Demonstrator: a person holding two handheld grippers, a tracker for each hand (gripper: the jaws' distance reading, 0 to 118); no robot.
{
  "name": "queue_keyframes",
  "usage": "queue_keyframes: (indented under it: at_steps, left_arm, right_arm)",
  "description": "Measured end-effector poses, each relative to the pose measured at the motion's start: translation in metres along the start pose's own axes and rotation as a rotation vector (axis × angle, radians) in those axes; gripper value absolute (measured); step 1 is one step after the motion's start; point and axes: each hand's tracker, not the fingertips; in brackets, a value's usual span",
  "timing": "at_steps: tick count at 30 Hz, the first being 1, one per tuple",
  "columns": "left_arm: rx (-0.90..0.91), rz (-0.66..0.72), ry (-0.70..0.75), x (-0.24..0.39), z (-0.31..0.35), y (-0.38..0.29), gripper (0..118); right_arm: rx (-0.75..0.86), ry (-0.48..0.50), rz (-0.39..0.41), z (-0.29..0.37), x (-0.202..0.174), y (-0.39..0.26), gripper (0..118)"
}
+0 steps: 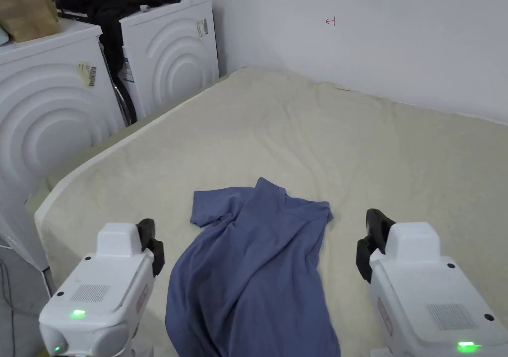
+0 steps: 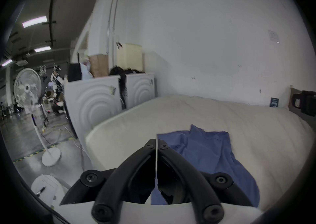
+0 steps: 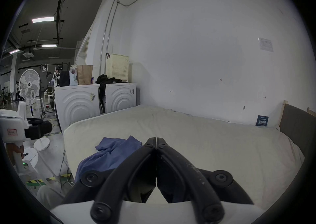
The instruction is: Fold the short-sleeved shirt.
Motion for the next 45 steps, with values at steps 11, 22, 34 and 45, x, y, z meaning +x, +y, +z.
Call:
queue_keyframes:
  at_steps: [11,22,34,45]
  left_arm:
    - [-0.337,-0.004,-0.167,0.079,-0.121,-0.012,115]
    - [-0.739,-0.016,-0.174,0.149,-0.207,-0.084,81]
    - [-0.559,0.070,-0.273,0.153,-0.161,-0.048,6]
    - [-0.201,-0.063,-0.613,0.247,-0.056,0.118,6]
  right_arm:
    - [-0.060,-0.112,-0.013,-0.008,0.049,-0.018,2]
    - [-0.130,-0.226,-0.030,0.003,0.092,-0.040,2]
    - [-0.122,-0.278,-0.070,0.038,0.108,-0.033,2]
    - [-0.042,-0.360,-0.098,0.102,0.152,-0.022,2]
